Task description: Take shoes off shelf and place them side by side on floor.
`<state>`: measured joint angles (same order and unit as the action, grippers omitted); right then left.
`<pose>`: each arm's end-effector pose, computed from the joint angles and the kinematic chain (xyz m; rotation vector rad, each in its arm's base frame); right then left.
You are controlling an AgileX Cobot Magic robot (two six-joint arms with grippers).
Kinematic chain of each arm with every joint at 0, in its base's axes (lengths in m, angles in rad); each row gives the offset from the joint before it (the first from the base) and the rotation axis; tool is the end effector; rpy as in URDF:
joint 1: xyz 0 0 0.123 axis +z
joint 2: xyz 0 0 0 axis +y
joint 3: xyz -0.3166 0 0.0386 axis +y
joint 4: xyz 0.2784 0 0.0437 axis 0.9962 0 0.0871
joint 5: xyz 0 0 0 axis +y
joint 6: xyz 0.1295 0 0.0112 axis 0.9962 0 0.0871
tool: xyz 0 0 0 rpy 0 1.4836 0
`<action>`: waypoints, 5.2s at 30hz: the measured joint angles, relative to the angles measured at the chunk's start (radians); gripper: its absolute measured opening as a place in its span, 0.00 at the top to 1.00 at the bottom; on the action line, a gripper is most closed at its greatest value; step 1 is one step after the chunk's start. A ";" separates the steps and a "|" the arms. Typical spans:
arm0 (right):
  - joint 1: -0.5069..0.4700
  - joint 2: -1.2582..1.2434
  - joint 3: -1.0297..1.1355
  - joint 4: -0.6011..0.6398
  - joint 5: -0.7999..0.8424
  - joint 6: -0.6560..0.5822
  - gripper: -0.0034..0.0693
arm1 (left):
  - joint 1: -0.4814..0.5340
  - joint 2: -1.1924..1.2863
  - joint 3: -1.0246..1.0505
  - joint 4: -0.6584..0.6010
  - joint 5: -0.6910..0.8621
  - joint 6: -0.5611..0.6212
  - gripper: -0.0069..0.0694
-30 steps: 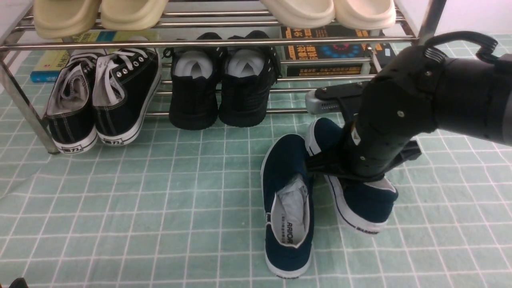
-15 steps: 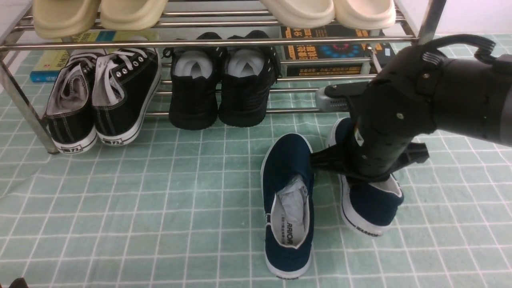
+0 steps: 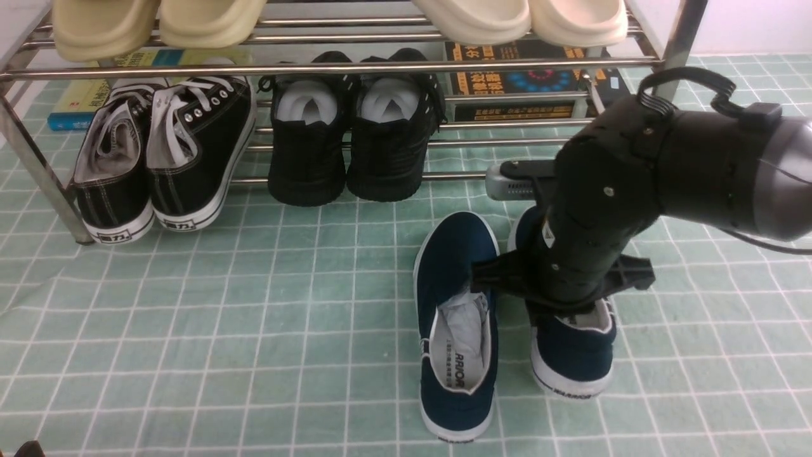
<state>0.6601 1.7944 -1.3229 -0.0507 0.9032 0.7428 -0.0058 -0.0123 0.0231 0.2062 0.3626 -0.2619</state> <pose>0.3286 0.2485 0.2109 0.0823 2.8878 0.2170 0.0864 0.0090 0.1626 -0.1088 1.8460 0.0152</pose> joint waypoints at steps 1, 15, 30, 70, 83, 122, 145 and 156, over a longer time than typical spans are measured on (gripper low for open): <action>0.000 0.000 0.000 0.004 -0.002 0.000 0.90 | 0.000 0.000 0.000 0.000 0.000 0.000 0.59; 0.000 -0.089 -0.064 0.121 0.113 -0.127 0.46 | 0.000 0.000 0.000 0.000 0.000 0.000 0.59; 0.000 -0.538 -0.054 -0.061 0.337 -0.436 0.94 | 0.000 0.000 0.000 0.000 0.000 0.000 0.59; -0.030 -1.047 0.850 -0.058 -0.424 -0.442 0.95 | 0.000 0.000 0.000 0.001 0.000 0.000 0.59; -0.565 -1.631 1.209 0.100 -0.465 -0.743 0.95 | 0.000 0.000 0.000 0.001 0.000 0.000 0.59; -0.608 -1.805 1.333 0.099 -0.501 -0.706 0.88 | 0.000 0.000 0.000 0.001 0.000 0.000 0.59; -0.608 -1.805 1.333 0.099 -0.501 -0.704 0.84 | 0.000 0.000 0.000 0.001 0.000 0.000 0.59; -0.608 -1.805 1.333 0.099 -0.501 -0.703 0.84 | 0.000 0.000 0.000 0.001 0.000 0.000 0.59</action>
<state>0.0523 -0.0105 0.0100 0.0484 0.4026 0.0399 -0.0058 -0.0123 0.0231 0.2074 0.3626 -0.2619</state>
